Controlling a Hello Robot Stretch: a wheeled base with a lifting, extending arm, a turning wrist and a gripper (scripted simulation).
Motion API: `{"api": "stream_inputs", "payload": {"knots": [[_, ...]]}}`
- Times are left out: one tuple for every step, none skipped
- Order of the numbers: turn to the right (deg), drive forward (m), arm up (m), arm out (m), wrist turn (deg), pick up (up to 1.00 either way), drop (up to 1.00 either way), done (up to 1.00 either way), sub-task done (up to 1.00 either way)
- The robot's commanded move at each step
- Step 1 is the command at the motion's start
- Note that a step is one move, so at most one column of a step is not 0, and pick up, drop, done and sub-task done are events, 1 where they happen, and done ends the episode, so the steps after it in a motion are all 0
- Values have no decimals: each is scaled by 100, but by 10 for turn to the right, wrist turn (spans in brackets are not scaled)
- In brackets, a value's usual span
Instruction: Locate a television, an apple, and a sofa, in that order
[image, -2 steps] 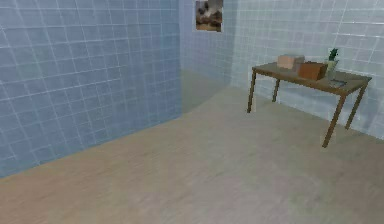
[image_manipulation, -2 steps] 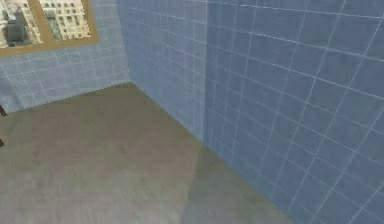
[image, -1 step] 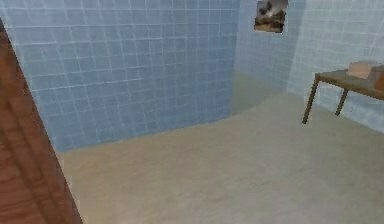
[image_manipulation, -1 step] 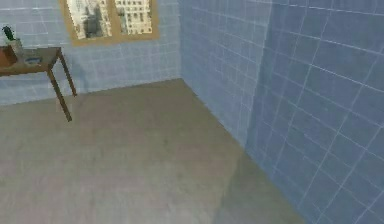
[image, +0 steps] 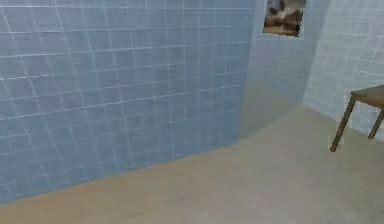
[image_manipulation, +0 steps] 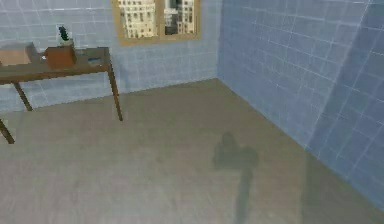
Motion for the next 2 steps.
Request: {"api": "stream_inputs", "payload": {"knots": [[270, 0, 0, 0, 0, 0, 0, 0, 0], [0, 25, 0, 0, 0, 0, 0, 0, 0]]}}
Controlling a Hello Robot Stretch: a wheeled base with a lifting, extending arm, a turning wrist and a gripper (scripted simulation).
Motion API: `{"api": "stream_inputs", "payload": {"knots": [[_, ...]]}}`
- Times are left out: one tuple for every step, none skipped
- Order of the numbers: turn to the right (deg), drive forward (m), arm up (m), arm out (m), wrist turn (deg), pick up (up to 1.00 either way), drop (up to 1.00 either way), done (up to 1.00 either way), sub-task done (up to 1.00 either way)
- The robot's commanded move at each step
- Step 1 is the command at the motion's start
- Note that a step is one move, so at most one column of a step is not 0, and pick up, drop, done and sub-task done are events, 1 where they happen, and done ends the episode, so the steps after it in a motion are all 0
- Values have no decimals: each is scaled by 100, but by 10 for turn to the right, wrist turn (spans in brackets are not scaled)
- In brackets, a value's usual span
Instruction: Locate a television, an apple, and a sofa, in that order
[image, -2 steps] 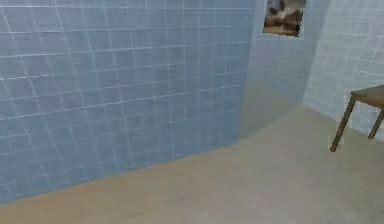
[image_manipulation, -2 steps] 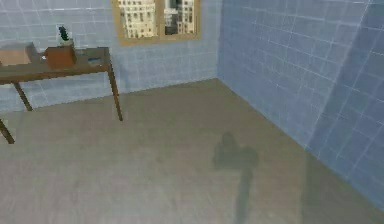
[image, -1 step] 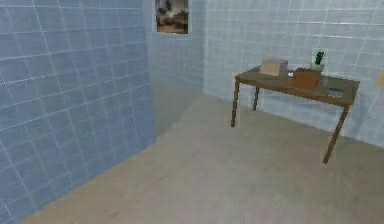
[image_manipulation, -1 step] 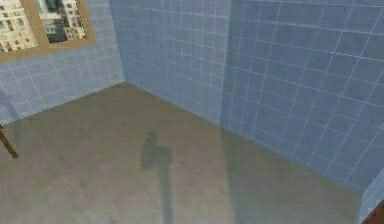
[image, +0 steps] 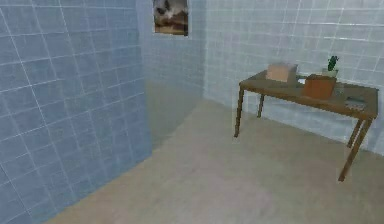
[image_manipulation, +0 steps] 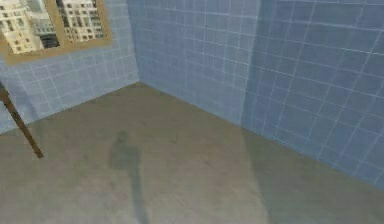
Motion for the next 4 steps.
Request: {"api": "stream_inputs", "payload": {"knots": [[-450, 0, 0, 0, 0, 0, 0, 0, 0], [-450, 0, 0, 0, 0, 0, 0, 0, 0], [0, 45, 0, 0, 0, 0, 0, 0, 0], [-330, 0, 0, 0, 0, 0, 0, 0, 0]]}}
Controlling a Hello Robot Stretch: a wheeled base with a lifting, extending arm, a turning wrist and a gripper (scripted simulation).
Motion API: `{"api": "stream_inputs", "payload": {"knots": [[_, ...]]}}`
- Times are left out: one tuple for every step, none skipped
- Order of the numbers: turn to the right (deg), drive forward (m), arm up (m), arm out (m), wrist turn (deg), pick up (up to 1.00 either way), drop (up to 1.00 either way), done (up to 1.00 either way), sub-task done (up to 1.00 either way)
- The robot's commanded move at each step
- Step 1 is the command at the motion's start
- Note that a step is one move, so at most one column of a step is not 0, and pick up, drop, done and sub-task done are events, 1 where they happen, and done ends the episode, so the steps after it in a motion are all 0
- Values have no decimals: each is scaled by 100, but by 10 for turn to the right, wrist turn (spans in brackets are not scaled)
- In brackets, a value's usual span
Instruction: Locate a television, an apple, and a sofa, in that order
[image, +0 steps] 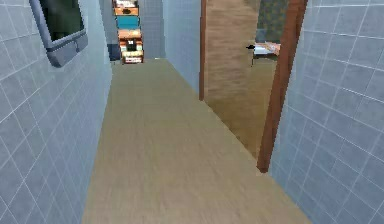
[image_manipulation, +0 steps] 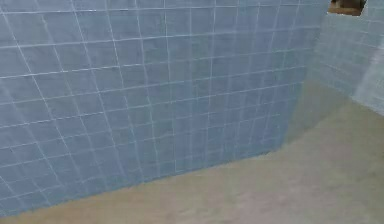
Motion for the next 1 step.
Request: {"api": "stream_inputs", "payload": {"knots": [[0, 100, 0, 0, 0, 0, 0, 0, 0]]}}
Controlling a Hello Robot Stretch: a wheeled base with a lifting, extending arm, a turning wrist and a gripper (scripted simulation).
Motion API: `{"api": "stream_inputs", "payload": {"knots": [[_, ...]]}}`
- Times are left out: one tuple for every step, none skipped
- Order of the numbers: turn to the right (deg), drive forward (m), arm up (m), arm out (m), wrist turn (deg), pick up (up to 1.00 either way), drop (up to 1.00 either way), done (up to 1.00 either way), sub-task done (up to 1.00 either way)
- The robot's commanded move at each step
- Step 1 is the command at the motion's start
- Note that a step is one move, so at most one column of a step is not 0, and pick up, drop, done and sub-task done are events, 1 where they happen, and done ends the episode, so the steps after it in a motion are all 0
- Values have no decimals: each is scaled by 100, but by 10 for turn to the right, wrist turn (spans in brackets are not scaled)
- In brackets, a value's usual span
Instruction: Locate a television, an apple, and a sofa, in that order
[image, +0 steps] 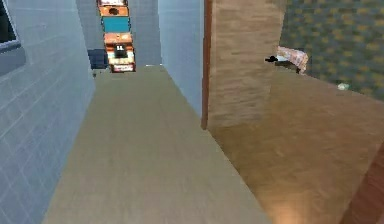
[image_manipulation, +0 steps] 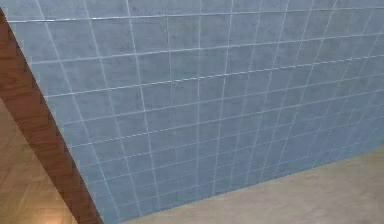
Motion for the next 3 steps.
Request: {"api": "stream_inputs", "payload": {"knots": [[-60, 0, 0, 0, 0, 0, 0, 0, 0], [0, 50, 0, 0, 0, 0, 0, 0, 0], [-150, 0, 0, 0, 0, 0, 0, 0, 0]]}}
